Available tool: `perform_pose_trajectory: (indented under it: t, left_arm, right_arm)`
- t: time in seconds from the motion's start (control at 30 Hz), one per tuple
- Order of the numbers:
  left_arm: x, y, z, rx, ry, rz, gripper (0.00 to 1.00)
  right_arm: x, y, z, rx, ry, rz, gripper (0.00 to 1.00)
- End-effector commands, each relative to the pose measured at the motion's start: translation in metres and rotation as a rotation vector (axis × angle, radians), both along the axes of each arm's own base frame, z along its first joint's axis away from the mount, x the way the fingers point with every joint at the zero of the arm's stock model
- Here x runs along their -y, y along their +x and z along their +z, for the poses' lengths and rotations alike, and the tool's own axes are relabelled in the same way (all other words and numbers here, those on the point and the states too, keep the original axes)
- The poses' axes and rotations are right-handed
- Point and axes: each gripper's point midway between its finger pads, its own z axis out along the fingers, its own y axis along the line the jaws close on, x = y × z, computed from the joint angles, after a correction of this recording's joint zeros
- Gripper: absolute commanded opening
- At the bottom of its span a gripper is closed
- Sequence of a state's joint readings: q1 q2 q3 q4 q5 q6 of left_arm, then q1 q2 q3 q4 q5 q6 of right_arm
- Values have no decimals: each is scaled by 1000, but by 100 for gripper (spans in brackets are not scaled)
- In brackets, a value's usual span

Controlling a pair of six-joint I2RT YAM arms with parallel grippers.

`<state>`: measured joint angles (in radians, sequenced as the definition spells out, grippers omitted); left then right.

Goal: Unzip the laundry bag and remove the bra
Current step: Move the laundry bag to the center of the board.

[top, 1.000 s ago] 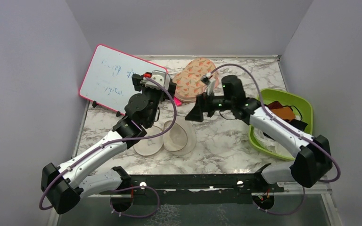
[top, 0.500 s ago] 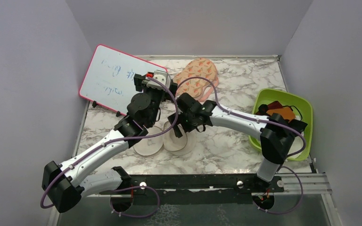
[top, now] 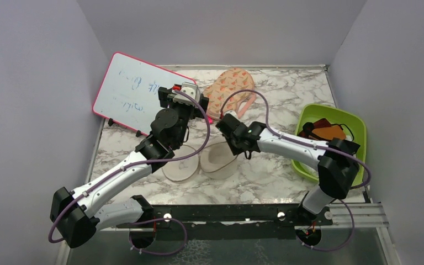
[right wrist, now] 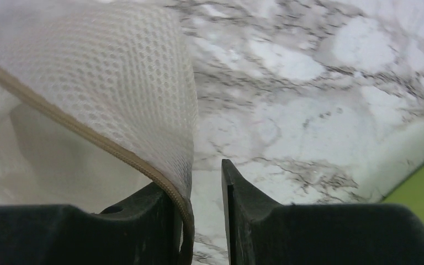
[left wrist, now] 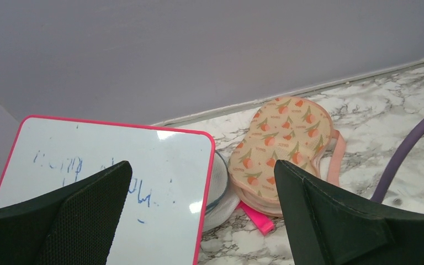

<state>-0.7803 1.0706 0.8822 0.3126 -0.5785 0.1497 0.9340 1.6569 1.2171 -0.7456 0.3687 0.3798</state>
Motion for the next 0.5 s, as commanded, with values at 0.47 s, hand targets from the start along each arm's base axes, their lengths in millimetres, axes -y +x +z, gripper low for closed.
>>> perform_pose_trajectory:
  t: [0.47]
  left_arm:
    - [59,3,-34,-196,-132,-194,98]
  right_arm:
    - [108,48,27,117,68,-229,35]
